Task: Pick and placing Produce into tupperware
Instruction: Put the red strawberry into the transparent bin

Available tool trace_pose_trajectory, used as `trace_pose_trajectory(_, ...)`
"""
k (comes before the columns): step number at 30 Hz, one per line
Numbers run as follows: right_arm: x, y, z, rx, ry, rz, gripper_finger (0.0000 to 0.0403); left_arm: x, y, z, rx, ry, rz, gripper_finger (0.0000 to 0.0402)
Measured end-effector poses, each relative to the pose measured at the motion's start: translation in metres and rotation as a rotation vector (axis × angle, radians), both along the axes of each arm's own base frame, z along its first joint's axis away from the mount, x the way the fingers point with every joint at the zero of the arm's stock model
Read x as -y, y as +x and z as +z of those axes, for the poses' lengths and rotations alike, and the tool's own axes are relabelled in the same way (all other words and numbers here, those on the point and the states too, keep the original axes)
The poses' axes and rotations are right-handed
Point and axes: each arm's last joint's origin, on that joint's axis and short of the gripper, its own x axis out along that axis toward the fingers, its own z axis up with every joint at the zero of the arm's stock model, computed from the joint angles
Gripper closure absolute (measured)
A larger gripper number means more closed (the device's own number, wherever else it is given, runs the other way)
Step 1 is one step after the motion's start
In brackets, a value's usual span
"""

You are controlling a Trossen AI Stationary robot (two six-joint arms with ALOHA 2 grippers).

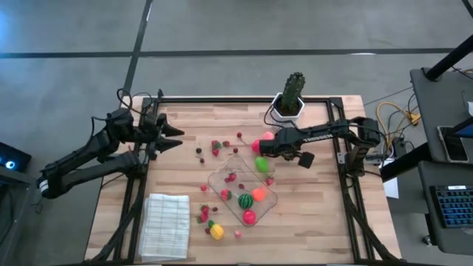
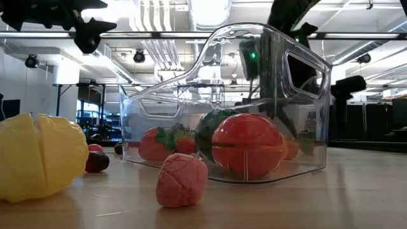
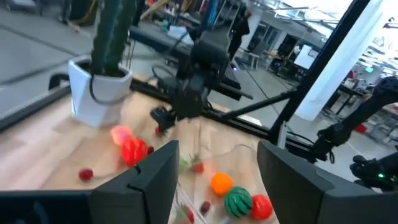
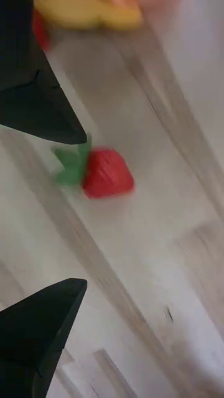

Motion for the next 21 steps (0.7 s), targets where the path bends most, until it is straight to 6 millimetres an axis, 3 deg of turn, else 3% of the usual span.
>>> trace_pose_trajectory(7,0.001,-0.002,-0.019,0.076,-0.065,0.002,0.0057,-0.004,0.007,-0.003,-0.021,-0.015,0.002,0.0199)
trace_pose_trajectory(21,0.003,-0.010,-0.029,0.035,-0.069,0.076,0.0120,-0.009,0.014,-0.007,-0.059,-0.039,0.004,0.0199)
